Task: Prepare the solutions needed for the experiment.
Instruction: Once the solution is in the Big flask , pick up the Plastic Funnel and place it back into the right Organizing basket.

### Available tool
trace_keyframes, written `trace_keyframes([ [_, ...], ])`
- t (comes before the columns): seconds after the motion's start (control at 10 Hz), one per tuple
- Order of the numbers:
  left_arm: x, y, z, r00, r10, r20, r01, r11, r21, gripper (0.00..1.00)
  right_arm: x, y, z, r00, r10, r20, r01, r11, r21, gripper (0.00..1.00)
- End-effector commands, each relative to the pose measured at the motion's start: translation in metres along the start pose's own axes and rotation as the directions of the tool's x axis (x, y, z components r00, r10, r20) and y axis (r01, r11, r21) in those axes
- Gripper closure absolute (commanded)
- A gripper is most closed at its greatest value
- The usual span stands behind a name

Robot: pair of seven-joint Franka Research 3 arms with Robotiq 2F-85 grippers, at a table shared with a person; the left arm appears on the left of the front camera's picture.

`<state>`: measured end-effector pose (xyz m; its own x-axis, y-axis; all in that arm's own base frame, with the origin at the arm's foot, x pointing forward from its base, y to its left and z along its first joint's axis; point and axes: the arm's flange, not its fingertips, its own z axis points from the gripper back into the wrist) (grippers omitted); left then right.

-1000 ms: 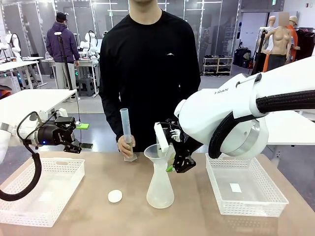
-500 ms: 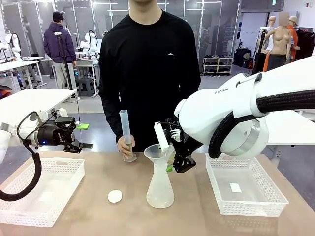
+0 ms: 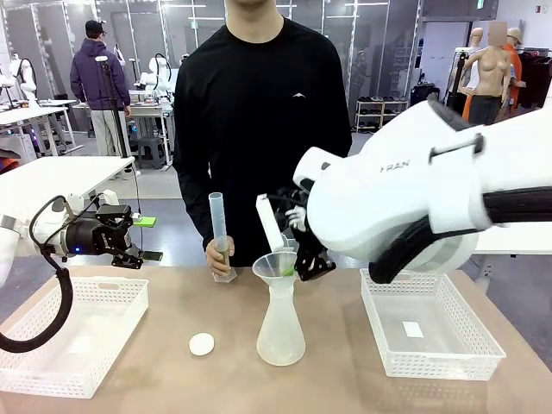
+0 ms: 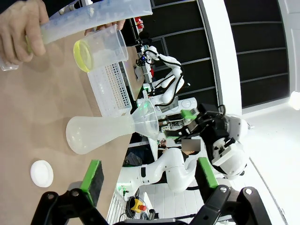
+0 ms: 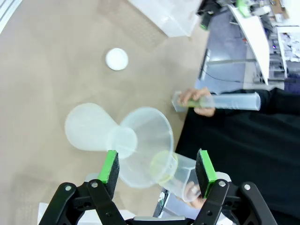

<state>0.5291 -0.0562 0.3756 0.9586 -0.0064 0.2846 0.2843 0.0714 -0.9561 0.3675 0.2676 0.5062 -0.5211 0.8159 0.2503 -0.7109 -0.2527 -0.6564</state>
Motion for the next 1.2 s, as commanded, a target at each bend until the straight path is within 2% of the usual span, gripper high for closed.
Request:
trace_keyframes([
  [0.0, -0.001, -0.002, 0.0, 1.0, -0.001, -0.006, 0.001, 1.0, -0.013, 0.0, -0.023, 0.003, 0.028, 0.991, -0.135, -0.021, 0.135, 0.991, -0.003, 0.18],
  [0.1, -0.001, -0.002, 0.0, 1.0, -0.001, -0.006, 0.001, 1.0, -0.013, 0.0, -0.04, 0.0, 0.048, 0.965, -0.263, 0.0, 0.263, 0.965, -0.002, 0.18],
  [0.2, -0.001, -0.002, 0.0, 1.0, -0.001, -0.006, 0.001, 1.0, -0.013, 0.0, -0.059, 0.0, 0.063, 0.905, -0.424, -0.03, 0.424, 0.905, 0.027, 0.18],
  [0.3, -0.001, -0.002, 0.0, 1.0, -0.001, -0.006, 0.001, 1.0, -0.013, 0.0, -0.073, 0.004, 0.075, 0.837, -0.547, -0.009, 0.546, 0.837, 0.035, 0.18],
  [0.4, -0.001, -0.002, 0.0, 1.0, -0.001, -0.006, 0.001, 1.0, -0.013, 0.0, -0.085, 0.011, 0.084, 0.793, -0.61, -0.015, 0.61, 0.793, 0.005, 0.18],
  [0.5, -0.001, -0.002, 0.0, 1.0, -0.001, -0.006, 0.001, 1.0, -0.013, 0.0, -0.1, 0.021, 0.09, 0.729, -0.684, 0.002, 0.684, 0.729, 0.022, 0.18],
  [0.6, -0.001, -0.002, 0.0, 1.0, -0.001, -0.006, 0.001, 1.0, -0.013, 0.0, -0.111, 0.028, 0.093, 0.657, -0.753, -0.024, 0.754, 0.657, 0.009, 0.18],
  [0.7, -0.001, -0.002, 0.0, 1.0, -0.001, -0.006, 0.001, 1.0, -0.013, 0.0, -0.113, 0.034, 0.096, 0.636, -0.771, -0.036, 0.769, 0.637, -0.054, 0.18],
  [0.8, -0.001, -0.002, 0.0, 1.0, -0.001, -0.006, 0.001, 1.0, -0.013, 0.0, -0.115, 0.018, 0.089, 0.737, -0.676, -0.028, 0.676, 0.736, 0.035, 0.18],
  [1.1, -0.001, -0.002, 0.0, 1.0, -0.001, -0.006, 0.001, 1.0, -0.013, 0.0, -0.115, 0.018, 0.089, 0.737, -0.676, -0.028, 0.676, 0.736, 0.035, 0.18],
])
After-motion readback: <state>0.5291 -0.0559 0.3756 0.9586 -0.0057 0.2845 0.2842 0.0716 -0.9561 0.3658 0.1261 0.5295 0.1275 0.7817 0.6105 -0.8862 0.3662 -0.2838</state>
